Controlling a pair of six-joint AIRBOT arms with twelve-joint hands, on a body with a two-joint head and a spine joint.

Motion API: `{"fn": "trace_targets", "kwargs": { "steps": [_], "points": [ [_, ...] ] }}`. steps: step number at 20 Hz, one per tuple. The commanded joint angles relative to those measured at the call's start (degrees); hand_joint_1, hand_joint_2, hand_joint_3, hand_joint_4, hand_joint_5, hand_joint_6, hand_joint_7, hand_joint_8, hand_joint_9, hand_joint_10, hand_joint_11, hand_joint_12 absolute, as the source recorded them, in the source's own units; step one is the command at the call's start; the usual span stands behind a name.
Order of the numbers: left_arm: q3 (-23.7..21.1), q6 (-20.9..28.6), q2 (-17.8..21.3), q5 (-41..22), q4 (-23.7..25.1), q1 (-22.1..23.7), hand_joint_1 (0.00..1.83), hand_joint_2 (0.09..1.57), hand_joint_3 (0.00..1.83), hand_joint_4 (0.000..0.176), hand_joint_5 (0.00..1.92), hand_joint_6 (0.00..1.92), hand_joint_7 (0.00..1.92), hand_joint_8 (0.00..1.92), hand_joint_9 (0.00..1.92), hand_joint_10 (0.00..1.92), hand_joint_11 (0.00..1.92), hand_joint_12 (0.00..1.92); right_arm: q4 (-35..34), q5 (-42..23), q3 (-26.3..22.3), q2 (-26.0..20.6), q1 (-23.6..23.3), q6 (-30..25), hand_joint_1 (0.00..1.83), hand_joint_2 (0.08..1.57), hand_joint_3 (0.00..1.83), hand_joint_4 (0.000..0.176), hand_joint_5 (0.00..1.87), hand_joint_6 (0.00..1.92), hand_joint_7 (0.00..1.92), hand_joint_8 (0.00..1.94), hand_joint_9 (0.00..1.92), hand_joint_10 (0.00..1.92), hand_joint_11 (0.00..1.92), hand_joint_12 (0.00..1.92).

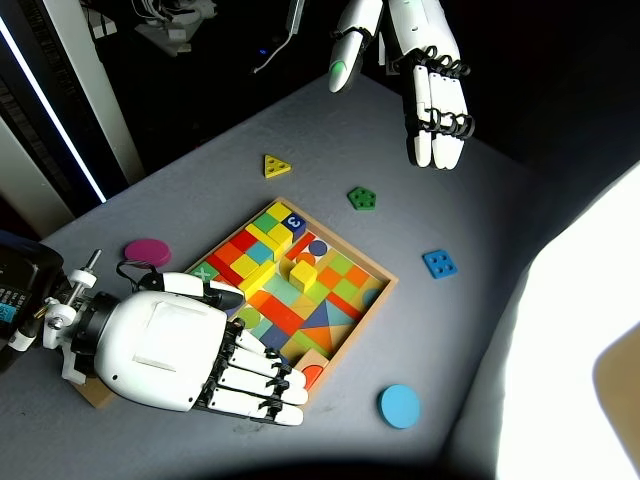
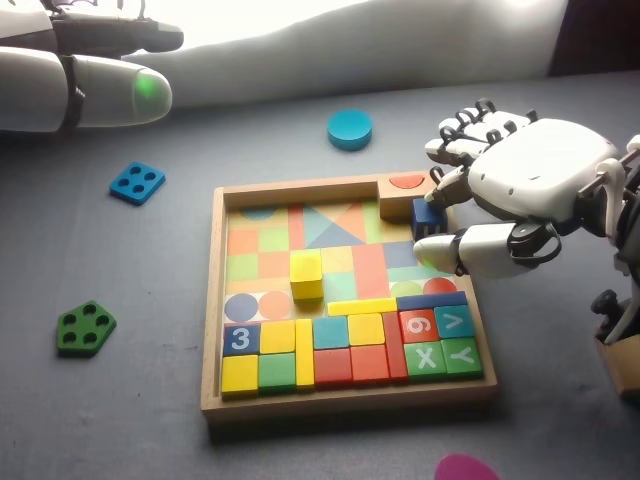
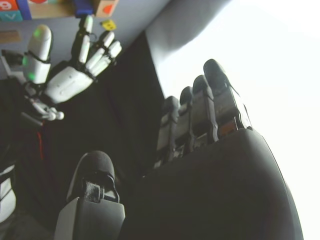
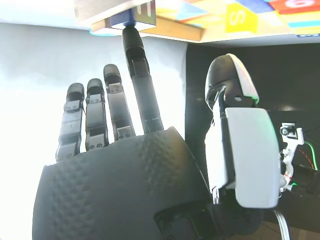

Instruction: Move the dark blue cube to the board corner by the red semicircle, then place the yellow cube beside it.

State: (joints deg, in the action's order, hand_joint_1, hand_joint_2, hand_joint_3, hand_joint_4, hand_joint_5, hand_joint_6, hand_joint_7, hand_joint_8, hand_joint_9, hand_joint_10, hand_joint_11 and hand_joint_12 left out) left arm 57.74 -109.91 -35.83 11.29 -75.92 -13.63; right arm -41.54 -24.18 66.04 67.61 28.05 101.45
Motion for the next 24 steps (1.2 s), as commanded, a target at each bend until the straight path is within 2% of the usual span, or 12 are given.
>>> {"fn": "trace_targets", "kwargs": {
  "steps": [1, 2, 4, 9, 15, 16, 17, 24],
  "points": [
    [0.16, 0.04, 0.02, -1.37, -1.60, 0.87, 0.00, 1.25, 0.00, 0.014, 0.11, 0.00, 0.07, 0.00, 0.07, 0.00, 0.00, 0.48, 0.76, -5.43, 0.53, -0.23, 0.03, 0.41, 0.00, 1.18, 0.00, 0.000, 0.69, 0.01, 0.15, 0.01, 0.00, 0.00, 0.00, 0.00],
    [0.17, 0.04, 0.02, -1.37, -1.60, 0.87, 0.00, 1.26, 0.00, 0.022, 0.11, 0.00, 0.06, 0.00, 0.07, 0.00, 0.00, 0.45, 0.77, -5.58, 0.57, -0.11, 0.00, 0.41, 0.00, 1.18, 0.00, 0.000, 0.69, 0.01, 0.14, 0.00, 0.00, 0.00, 0.00, 0.00],
    [0.22, 0.04, 0.01, -1.30, -1.60, 0.87, 0.00, 1.25, 0.00, 0.025, 0.10, 0.00, 0.06, 0.00, 0.07, 0.00, 0.00, 0.45, 1.03, -6.16, 0.61, 0.10, -0.13, 0.42, 0.00, 1.18, 0.00, 0.000, 0.68, 0.01, 0.15, 0.00, 0.00, 0.00, 0.00, 0.00],
    [0.21, 0.04, 0.02, -1.22, -1.61, 0.87, 0.00, 1.25, 0.00, 0.024, 0.12, 0.00, 0.08, 0.01, 0.08, 0.01, 0.00, 0.49, 1.28, -7.14, 0.42, -0.09, -1.97, -0.51, 0.00, 1.19, 0.00, 0.000, 0.69, 0.01, 0.15, 0.00, 0.00, 0.00, 0.00, 0.00],
    [0.24, 0.09, 0.02, -1.18, -1.62, 0.92, 0.00, 1.25, 0.00, 0.022, 0.13, 0.00, 0.09, 0.00, 0.08, 0.00, 0.00, 0.50, 2.12, -9.16, -2.71, -1.66, -4.10, -1.32, 0.00, 1.19, 0.00, 0.000, 0.67, 0.00, 0.14, 0.00, 0.00, 0.00, 0.00, 0.00],
    [0.24, 0.09, 0.02, -1.18, -1.62, 0.93, 0.00, 1.25, 0.00, 0.019, 0.12, 0.00, 0.08, 0.00, 0.07, 0.00, 0.00, 0.44, 2.26, -8.88, -3.04, -1.71, -4.06, -1.31, 0.00, 1.19, 0.00, 0.000, 0.68, 0.01, 0.15, 0.01, 0.00, 0.00, 0.00, 0.00],
    [0.25, 0.13, 0.02, -1.18, -1.63, 0.94, 0.00, 1.25, 0.00, 0.019, 0.12, 0.00, 0.08, 0.00, 0.08, 0.01, 0.00, 0.49, 2.26, -7.85, -3.14, -1.69, -3.73, -1.38, 0.00, 1.19, 0.00, 0.000, 0.67, 0.00, 0.14, 0.00, 0.00, 0.00, 0.00, 0.00],
    [0.63, 0.14, -0.05, -1.18, -1.63, 0.94, 0.00, 1.25, 0.00, 0.021, 0.09, 0.00, 0.06, 0.00, 0.07, 0.00, 0.00, 0.45, 2.26, -6.70, -2.88, -1.02, -1.19, -1.08, 0.00, 1.19, 0.00, 0.000, 0.67, 0.01, 0.16, 0.01, 0.00, 0.00, 0.00, 0.00]
  ]
}}
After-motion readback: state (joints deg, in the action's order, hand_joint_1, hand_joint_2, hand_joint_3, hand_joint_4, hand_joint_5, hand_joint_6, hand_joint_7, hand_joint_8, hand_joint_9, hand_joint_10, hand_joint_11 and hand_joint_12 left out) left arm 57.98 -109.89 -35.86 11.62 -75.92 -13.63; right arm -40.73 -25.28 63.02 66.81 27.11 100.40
